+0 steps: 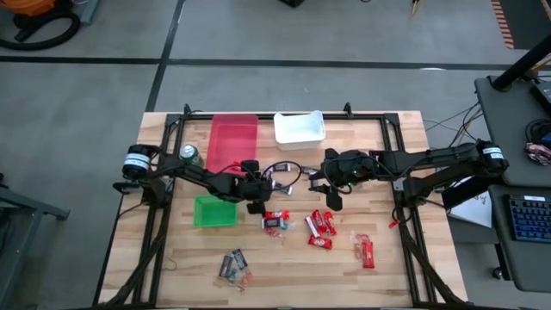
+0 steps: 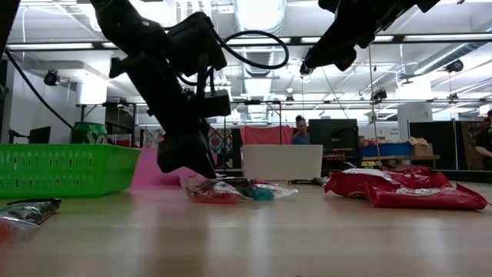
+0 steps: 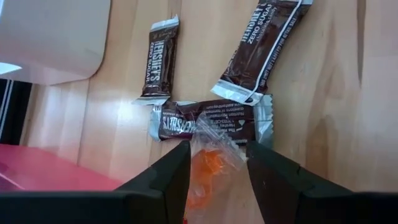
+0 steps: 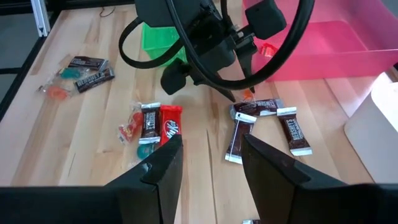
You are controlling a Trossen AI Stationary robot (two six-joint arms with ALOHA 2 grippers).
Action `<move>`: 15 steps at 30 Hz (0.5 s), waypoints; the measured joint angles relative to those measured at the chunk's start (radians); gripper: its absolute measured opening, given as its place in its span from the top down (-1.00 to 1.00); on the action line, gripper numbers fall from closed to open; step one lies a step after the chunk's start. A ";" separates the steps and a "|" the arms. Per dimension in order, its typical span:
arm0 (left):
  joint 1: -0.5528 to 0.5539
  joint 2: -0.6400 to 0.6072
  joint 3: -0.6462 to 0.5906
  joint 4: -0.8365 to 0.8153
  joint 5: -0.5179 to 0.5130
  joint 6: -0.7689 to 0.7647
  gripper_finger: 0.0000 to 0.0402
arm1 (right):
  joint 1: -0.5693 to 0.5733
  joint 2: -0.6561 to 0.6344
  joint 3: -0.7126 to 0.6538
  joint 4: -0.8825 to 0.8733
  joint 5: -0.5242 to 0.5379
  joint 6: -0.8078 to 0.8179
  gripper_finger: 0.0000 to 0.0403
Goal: Organize candy in baskets
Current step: Put the orange gummy into the green bin
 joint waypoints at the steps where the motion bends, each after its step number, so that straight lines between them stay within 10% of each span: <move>1: 0.000 0.001 0.000 0.000 0.000 0.000 0.35 | 0.000 0.000 0.000 0.000 0.000 0.000 0.23; 15: -0.002 0.033 0.000 0.000 0.066 -0.004 0.85 | 0.000 0.000 0.000 -0.003 0.000 -0.006 0.23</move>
